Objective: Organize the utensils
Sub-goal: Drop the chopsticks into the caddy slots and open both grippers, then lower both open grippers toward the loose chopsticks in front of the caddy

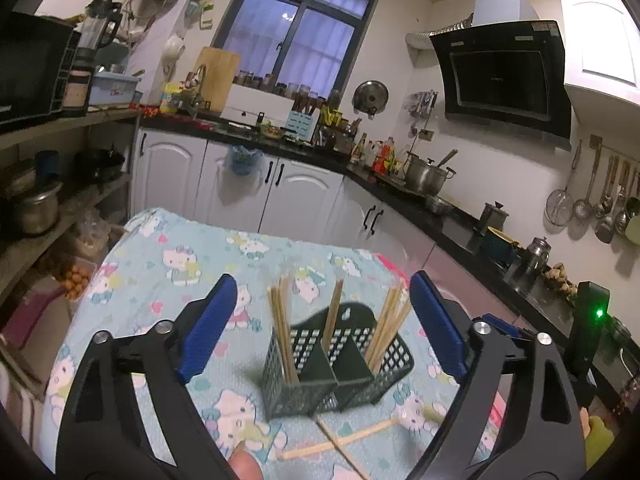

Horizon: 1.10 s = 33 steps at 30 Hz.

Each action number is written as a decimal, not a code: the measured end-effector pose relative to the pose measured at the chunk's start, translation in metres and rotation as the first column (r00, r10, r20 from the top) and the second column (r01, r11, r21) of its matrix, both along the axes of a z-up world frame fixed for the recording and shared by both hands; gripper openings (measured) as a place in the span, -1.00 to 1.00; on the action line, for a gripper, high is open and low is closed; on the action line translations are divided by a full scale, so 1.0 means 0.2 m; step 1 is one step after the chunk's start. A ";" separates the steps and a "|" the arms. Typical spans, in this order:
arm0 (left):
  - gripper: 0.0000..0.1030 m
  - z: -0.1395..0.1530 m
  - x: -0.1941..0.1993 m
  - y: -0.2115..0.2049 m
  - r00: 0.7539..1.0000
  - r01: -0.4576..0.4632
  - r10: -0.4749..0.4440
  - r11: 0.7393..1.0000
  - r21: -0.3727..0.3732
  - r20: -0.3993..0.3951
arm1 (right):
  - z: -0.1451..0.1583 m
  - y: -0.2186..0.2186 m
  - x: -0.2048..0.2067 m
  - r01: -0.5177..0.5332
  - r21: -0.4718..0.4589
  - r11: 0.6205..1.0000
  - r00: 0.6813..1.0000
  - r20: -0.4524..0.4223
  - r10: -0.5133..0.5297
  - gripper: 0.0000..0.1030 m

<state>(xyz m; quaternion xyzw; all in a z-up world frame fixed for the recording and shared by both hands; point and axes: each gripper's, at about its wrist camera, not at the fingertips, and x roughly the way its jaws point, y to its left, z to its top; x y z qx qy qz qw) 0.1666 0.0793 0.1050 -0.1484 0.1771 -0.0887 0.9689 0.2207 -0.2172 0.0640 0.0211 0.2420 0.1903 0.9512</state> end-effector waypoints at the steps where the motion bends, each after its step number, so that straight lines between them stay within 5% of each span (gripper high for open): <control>1: 0.61 -0.02 -0.02 0.00 1.000 0.004 -0.004 1.000 -0.002 -0.009 | 0.00 0.00 -0.02 -0.003 -0.002 1.000 1.000 -0.005 0.003 -0.19; 33: 0.79 -0.39 -0.11 -0.23 0.973 0.083 -0.067 0.995 0.063 -0.222 | -0.30 -0.05 -0.25 -0.089 -0.119 0.989 0.988 -0.134 0.073 -0.18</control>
